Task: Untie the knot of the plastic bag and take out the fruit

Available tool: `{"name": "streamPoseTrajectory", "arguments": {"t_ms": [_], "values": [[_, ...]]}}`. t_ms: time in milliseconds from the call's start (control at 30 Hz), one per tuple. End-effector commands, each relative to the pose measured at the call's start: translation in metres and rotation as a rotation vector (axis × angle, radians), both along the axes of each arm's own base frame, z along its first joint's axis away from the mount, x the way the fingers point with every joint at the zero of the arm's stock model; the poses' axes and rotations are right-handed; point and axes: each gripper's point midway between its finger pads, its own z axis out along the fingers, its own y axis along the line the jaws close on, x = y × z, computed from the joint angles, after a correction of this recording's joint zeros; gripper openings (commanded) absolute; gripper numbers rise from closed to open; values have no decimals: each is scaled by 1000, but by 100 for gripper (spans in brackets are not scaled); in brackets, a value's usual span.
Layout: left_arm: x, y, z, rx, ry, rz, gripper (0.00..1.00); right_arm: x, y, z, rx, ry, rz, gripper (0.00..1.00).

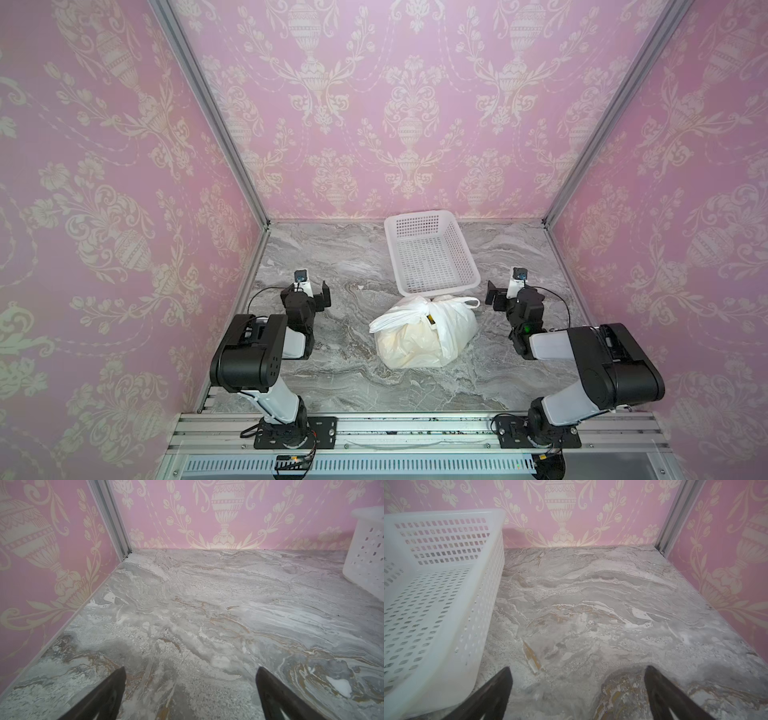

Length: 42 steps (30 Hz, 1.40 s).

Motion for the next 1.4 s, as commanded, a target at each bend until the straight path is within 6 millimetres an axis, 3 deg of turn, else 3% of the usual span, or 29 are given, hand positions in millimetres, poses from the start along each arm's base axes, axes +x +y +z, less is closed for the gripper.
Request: {"name": "streamPoseTrajectory", "arguments": {"t_ms": [0,800,900,933,1067,1133,1200,1300,1367], "values": [[0,-3,-5,-1,35,-27,99,0,-2,-1,-5,7,-1,100],[0,-2,-5,-3,38,-26,99,-2,-3,4,-17,15,-18,100],[0,0,-2,11,30,-6,99,-3,-6,24,-59,54,-74,100],[-2,6,3,26,28,38,99,-3,-8,39,-56,54,-97,100],[-18,14,37,88,-14,148,99,-9,-10,76,114,62,-166,100],[-28,13,60,74,-61,183,99,-22,-12,100,258,121,-244,100],[-37,9,83,-66,-122,185,99,-36,-2,123,262,189,-183,100],[-50,-9,109,-195,-105,93,99,-52,2,141,382,145,-166,100],[-62,-11,123,-243,-149,72,99,-57,33,165,458,82,31,100]]}}
